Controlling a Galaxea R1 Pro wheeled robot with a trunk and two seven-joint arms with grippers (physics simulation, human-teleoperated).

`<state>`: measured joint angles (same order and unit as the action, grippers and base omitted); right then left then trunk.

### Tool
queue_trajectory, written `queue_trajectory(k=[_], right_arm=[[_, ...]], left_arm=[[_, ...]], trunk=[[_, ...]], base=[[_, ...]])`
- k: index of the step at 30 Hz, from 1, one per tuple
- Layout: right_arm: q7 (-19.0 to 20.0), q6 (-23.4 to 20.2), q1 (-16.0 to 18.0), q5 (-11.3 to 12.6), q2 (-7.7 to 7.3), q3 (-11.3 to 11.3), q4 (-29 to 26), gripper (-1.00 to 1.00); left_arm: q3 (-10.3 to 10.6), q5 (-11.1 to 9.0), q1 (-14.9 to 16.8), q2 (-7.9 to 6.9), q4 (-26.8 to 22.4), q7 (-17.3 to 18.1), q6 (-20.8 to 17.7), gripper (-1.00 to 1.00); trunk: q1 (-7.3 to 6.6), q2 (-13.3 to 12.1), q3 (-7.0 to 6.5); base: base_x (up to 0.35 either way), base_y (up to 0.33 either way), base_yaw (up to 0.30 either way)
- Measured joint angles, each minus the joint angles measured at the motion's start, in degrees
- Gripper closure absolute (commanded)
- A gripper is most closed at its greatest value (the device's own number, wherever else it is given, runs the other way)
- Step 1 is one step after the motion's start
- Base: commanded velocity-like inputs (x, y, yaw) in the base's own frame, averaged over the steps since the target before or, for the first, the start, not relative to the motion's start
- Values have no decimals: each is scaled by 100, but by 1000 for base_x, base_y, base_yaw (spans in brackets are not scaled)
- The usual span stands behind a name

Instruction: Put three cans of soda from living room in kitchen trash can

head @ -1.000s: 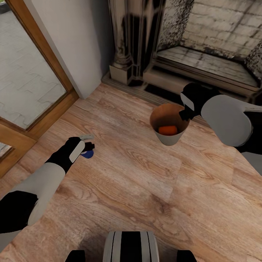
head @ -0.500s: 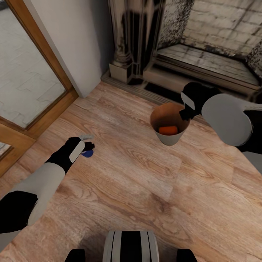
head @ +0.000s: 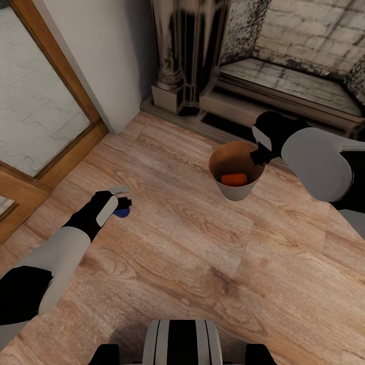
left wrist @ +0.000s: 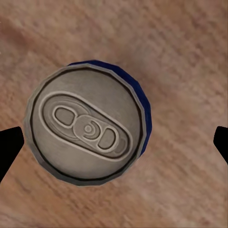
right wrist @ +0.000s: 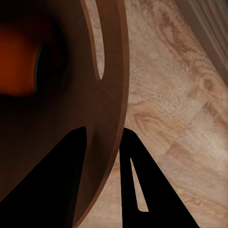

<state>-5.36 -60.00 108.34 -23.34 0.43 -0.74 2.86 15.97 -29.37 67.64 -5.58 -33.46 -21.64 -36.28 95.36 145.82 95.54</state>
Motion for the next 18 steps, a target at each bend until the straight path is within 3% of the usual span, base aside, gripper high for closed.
queue_trajectory(k=[18], right_arm=[[0, 0, 15, 19, -15, -11, 9, 100]], left_arm=[[-8, 0, 0, -50, 2, -16, 134, -100]], trunk=[[6, 0, 0]], base=[[0, 0, 0]])
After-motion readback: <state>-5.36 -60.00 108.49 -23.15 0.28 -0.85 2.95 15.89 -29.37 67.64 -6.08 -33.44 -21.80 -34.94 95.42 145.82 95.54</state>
